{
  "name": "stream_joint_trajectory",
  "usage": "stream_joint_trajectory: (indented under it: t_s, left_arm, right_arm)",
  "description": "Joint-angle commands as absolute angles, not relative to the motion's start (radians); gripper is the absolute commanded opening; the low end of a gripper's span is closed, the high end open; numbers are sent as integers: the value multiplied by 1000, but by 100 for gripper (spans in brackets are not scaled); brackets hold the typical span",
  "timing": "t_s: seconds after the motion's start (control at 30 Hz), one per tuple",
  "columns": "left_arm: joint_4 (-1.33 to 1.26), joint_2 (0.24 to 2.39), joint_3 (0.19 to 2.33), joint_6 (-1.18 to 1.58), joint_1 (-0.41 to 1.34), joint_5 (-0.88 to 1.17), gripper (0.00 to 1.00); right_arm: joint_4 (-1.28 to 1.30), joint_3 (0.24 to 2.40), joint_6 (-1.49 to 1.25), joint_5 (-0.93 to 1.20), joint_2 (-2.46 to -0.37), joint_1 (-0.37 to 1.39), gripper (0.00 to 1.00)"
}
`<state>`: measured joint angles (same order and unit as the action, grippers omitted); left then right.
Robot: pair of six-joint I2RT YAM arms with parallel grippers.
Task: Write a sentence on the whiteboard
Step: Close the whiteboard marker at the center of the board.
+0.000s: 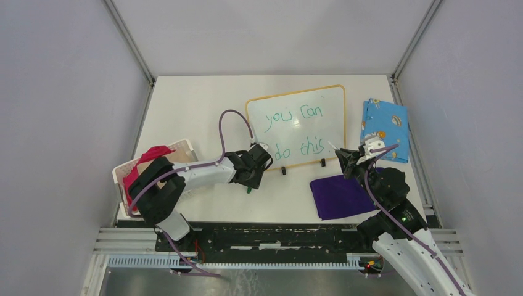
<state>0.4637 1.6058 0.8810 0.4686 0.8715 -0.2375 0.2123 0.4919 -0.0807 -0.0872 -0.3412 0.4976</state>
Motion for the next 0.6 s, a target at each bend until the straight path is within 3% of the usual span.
stream_joint_trajectory:
  t_s: [0.0, 0.57]
  left_arm:
    - [465, 1616, 855, 453, 868, -205, 49]
    - [531, 1569, 810, 437, 868, -151, 45]
  right_arm:
    - [186, 535, -70, -100, -335, 502, 0]
    - [195, 532, -76, -101, -324, 503, 0]
